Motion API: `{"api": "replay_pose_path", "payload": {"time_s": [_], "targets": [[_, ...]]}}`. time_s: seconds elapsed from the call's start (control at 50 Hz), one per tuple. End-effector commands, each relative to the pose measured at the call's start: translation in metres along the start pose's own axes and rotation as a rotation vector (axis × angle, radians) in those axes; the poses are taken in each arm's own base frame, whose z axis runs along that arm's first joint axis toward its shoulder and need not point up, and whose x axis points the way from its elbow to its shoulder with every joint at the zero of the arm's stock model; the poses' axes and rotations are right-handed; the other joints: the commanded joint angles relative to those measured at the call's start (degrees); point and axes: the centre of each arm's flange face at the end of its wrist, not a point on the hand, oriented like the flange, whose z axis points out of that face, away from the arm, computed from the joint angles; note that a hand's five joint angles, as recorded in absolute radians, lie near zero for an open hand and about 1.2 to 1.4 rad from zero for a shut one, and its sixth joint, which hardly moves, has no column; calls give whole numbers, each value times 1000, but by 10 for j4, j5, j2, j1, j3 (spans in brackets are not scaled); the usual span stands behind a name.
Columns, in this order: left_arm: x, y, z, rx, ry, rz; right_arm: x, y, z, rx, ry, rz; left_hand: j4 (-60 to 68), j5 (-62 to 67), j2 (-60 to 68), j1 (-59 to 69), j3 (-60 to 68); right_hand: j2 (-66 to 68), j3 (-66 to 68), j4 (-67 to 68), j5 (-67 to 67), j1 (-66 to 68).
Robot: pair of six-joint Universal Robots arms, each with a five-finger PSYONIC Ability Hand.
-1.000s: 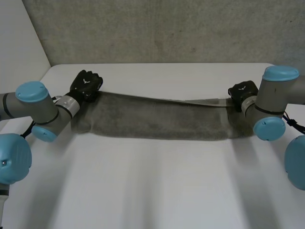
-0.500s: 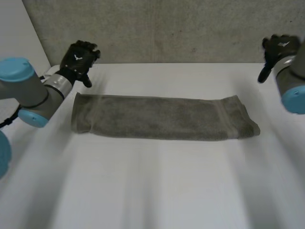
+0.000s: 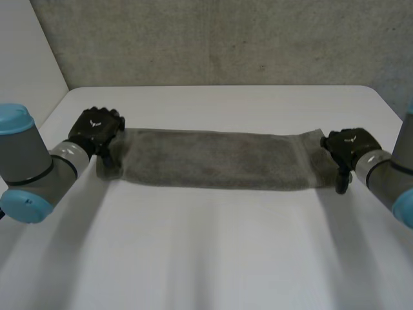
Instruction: Fold the towel.
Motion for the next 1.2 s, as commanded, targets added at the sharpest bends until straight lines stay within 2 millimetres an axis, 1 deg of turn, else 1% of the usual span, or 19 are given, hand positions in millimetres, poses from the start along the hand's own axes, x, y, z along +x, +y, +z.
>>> {"api": "replay_pose_path", "payload": {"time_s": [0.02,0.14,0.22,0.32,0.56,0.62,0.66,0.68,0.7,0.72,0.76,0.84,0.88,0.94,0.98,1.0,1.04,1.12,1.2], "targets": [[4,18,-6,-75,-23,-21,-6,12,-4,23,16,5,-5,10,0,-8,-2,-30,-30,-38,-24,-25],[6,30,-4,-81,-26,-26,-4,13,1,114,67,2,-5,10,0,-8,-2,31,31,22,36,35],[7,33,-3,-56,-36,-17,-3,24,7,117,64,3,-5,10,0,-8,-2,54,54,46,60,59],[7,33,-3,-33,-43,-11,-11,30,15,139,25,-19,-7,9,-1,-9,-4,101,101,93,107,106],[0,34,-1,-9,-68,-5,-5,43,39,139,42,-37,-7,9,-2,-9,-4,155,155,147,161,160],[-1,33,0,-1,-75,-3,-7,47,46,129,35,-36,-7,9,-2,-9,-4,209,209,201,214,214],[-1,33,1,3,-74,-2,-6,49,50,124,35,-31,-7,9,-2,-9,-4,334,335,326,340,339],[-1,34,1,3,-74,-2,-6,49,50,124,35,-31,-7,9,-2,-9,-4,335,335,327,341,340],[-1,33,1,6,-74,-2,-6,50,52,123,34,-31,-7,9,-2,-9,-4,437,437,428,442,441],[-1,33,1,6,-74,-2,-6,50,53,123,34,-31,-7,9,-2,-9,-4,438,438,429,443,442],[-1,33,1,8,-75,-1,-7,50,54,121,33,-31,-7,9,-2,-9,-4,627,627,618,632,632],[-1,34,2,10,-76,-1,-3,46,53,131,44,-37,-8,7,-3,-11,-5,659,659,651,665,664],[-1,34,2,12,-75,0,0,44,53,139,54,-37,-8,7,-3,-11,-5,659,659,651,665,664],[-2,34,3,15,-76,0,16,41,53,141,95,-29,-10,5,-5,-13,-7,659,659,651,665,664],[-2,34,4,16,-77,1,37,40,51,144,143,-22,-10,5,-5,-13,-7,659,659,651,665,664],[-2,34,4,16,-77,1,37,40,51,144,143,-22,-12,4,-7,-14,-9,659,659,651,665,664],[-2,36,5,14,-76,0,59,44,50,133,189,-9,-10,5,-5,-13,-7,659,659,651,665,664],[-1,40,7,11,-75,4,71,52,50,112,216,4,-10,5,-5,-13,-7,659,659,651,665,664],[-1,42,10,20,-79,9,71,57,50,87,209,1,-10,5,-5,-13,-7,659,659,651,665,664]]}}
